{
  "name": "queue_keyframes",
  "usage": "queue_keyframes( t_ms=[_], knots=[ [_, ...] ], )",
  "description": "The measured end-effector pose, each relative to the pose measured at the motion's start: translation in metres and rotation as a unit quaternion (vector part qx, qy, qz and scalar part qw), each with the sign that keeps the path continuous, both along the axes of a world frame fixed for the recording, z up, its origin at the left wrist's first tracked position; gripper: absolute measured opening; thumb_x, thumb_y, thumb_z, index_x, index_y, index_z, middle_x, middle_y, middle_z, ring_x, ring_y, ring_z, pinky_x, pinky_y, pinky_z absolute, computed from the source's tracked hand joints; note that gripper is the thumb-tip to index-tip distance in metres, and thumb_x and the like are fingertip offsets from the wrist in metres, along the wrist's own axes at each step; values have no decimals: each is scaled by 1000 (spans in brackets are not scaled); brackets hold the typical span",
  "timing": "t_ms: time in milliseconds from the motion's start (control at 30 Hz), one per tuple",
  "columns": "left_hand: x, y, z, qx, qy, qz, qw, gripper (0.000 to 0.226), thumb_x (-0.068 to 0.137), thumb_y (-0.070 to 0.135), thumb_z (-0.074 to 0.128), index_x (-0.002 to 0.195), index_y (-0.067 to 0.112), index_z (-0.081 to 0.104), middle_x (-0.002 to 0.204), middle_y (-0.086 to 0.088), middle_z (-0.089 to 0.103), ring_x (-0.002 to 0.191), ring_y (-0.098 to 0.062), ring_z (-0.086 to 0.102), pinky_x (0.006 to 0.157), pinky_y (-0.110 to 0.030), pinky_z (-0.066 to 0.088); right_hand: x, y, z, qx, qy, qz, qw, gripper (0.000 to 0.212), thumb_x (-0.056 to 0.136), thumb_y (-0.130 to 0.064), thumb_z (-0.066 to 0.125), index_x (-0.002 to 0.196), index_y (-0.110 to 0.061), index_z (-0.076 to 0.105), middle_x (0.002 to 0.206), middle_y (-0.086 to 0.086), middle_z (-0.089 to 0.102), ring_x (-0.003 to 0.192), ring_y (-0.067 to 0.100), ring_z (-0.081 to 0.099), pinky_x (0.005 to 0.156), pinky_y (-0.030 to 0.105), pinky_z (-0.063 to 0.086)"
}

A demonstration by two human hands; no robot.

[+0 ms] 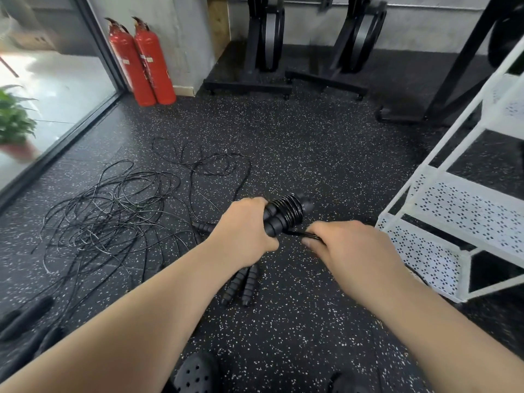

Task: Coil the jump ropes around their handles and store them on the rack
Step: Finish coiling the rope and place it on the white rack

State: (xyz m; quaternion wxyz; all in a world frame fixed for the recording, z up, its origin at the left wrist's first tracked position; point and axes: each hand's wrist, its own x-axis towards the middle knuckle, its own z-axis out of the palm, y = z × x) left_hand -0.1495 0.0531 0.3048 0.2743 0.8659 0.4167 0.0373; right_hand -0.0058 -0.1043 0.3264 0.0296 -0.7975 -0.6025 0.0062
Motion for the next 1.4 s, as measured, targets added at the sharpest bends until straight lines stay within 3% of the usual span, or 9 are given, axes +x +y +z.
queue_keyframes(
  t_ms=[167, 333, 467, 633, 833, 1000, 1133, 1233, 1400],
  knots=[
    [3, -13, -1, 64, 74, -135, 986, 40, 74, 25, 84, 98, 32, 51, 103, 7, 54, 97, -23, 60, 86, -44, 56, 14, 1, 9, 12, 9, 55, 998, 38, 100, -67, 44, 106, -41, 71, 89, -18, 63, 80, 6, 57, 62, 30, 46],
    [4, -28, 3, 108, 79, -286, 949, 59, 79, 22, 83, 131, 37, 59, 112, 14, 55, 112, -15, 57, 94, -42, 54, 41, -5, 10, 3, 112, 46, 993, 39, 80, -81, 65, 93, -45, 74, 80, -22, 65, 78, -1, 57, 73, 33, 53],
    [7, -38, 8, 93, 53, -330, 938, 66, 79, 16, 86, 135, 37, 56, 118, 17, 53, 115, -14, 55, 99, -43, 51, 54, -10, 10, 5, 211, 22, 977, 39, 67, -76, 83, 79, -40, 74, 71, -22, 69, 69, 2, 62, 64, 30, 49],
    [8, -46, 17, 9, 10, -329, 944, 75, 84, 7, 78, 141, 43, 46, 125, 21, 54, 120, -9, 51, 106, -40, 47, 71, -16, 12, 8, 321, -2, 947, 36, 65, -64, 90, 76, -33, 76, 73, -12, 72, 71, 6, 66, 70, 30, 50],
    [5, -50, 36, -126, -82, -294, 944, 89, 82, -2, 74, 145, 47, 35, 109, 16, 65, 85, -9, 63, 75, -37, 55, 82, -16, 12, 20, 463, -6, 886, 36, 84, -57, 84, 80, -21, 77, 75, -2, 72, 71, 10, 63, 72, 31, 49],
    [2, -48, 36, -178, -197, -204, 942, 85, 89, 9, 83, 148, 50, 37, 123, 13, 64, 98, -13, 69, 87, -35, 57, 59, -14, 9, 65, 574, -84, 812, 24, 104, -5, 59, 81, -3, 65, 64, -8, 69, 64, 2, 64, 64, 16, 51],
    [5, -38, 21, -156, -187, -135, 960, 86, 93, 33, 82, 156, 54, 27, 145, 19, 54, 123, 2, 60, 104, -20, 46, 30, 5, -25, 92, 497, -199, 840, 33, 109, -11, 49, 79, -7, 62, 59, 2, 66, 60, 12, 57, 62, 28, 46],
    [5, -24, 8, -140, -160, -112, 971, 85, 97, 34, 77, 163, 38, 24, 156, 14, 45, 136, -1, 50, 116, -26, 38, 18, 10, -39, 52, 417, -119, 899, 32, 111, -26, 49, 80, -21, 58, 60, -4, 61, 51, 8, 52, 56, 31, 41],
    [1, -6, -4, -79, -102, -44, 991, 76, 96, 44, 76, 158, 26, 37, 146, 8, 50, 127, -9, 53, 111, -31, 41, 4, 8, -37, -39, 310, -46, 949, 22, 112, -42, 48, 105, -27, 63, 79, -3, 66, 66, 15, 61, 57, 34, 41]
  ],
)
